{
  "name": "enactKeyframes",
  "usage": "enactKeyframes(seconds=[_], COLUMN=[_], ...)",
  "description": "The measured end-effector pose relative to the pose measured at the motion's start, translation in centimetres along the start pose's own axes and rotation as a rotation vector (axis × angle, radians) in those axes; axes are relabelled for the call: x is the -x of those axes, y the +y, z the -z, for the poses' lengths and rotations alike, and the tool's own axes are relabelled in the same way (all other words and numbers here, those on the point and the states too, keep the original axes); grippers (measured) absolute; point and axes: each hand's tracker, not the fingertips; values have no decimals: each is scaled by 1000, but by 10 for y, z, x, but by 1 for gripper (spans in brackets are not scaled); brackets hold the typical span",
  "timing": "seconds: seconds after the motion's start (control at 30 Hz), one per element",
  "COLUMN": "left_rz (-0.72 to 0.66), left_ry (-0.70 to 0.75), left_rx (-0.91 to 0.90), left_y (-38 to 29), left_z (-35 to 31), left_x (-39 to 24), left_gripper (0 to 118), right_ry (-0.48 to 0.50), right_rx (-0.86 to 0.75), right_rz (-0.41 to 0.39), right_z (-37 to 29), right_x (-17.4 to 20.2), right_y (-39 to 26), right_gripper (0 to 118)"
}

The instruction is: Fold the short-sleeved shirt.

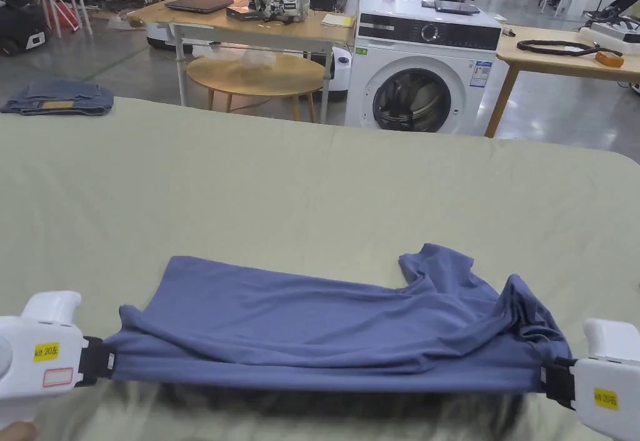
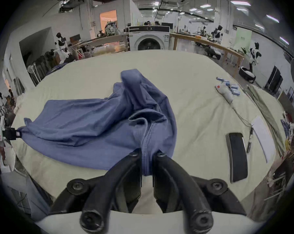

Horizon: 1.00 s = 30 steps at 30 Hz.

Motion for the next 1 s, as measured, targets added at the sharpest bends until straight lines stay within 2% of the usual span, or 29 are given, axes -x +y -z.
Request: enactKeyframes(seconds=[0.2, 0.33, 0.43, 0.57, 0.67, 0.7, 0.77, 0.87, 0.93, 1.0], left_rz=[-11, 0, 2, 19, 12, 14, 13, 7, 10, 27], left_ry=[-11, 18, 42, 62, 63, 61, 57, 64, 58, 44], left_rx=[32, 79, 111, 126, 128, 127, 119, 45, -17, -91], left_y=[-41, -61, -69, -75, -71, -69, -63, -51, -41, -30], left_z=[-4, 13, 28, 40, 45, 44, 36, 23, 13, 4], left_x=[0, 0, 1, 0, 4, 4, 1, -6, -12, -19], left_gripper=[0, 0, 0, 0, 0, 0, 8, 16, 31, 31], right_ry=[-3, -10, -34, -45, -62, -74, -99, -121, -127, -109], right_rx=[72, 139, 193, 197, 192, 194, 174, 82, 20, -58], right_rz=[27, 53, 41, 69, 39, 27, 7, -9, -25, -40], right_z=[-15, 2, 26, 41, 37, 34, 26, 9, -1, -9], right_x=[-8, -9, -11, -12, -5, -5, 0, 7, 15, 24], right_y=[-46, -79, -96, -103, -95, -92, -83, -65, -52, -41], right_gripper=[9, 9, 9, 11, 25, 39, 68, 71, 71, 71])
